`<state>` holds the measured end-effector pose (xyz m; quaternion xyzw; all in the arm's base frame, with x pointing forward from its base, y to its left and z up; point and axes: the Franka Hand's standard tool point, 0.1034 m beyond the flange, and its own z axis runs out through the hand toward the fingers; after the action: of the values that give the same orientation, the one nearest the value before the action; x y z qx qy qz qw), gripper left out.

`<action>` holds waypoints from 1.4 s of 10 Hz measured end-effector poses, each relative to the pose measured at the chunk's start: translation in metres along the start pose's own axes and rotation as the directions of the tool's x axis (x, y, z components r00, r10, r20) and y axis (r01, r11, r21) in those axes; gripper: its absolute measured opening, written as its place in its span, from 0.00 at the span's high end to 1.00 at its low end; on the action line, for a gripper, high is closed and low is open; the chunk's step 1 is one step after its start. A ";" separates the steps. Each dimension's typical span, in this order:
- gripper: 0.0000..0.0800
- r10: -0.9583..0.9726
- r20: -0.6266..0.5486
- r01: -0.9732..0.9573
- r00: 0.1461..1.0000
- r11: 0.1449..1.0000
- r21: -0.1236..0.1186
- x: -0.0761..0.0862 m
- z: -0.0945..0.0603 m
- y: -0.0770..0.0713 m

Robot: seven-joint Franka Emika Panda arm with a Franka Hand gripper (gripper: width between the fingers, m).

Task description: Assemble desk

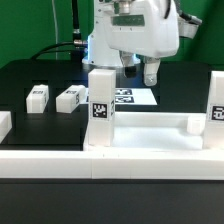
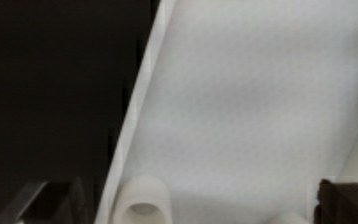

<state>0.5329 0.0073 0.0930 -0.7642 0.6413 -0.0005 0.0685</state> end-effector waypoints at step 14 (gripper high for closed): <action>0.19 0.121 -0.010 -0.121 0.993 0.987 -0.103 -0.005 0.061 0.027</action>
Offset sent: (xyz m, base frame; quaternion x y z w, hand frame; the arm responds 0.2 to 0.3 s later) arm -0.0042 -0.0105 -0.0176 -0.0444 0.0073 0.1012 0.9938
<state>0.5112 0.0138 0.0304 -0.7264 0.6857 0.0357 0.0276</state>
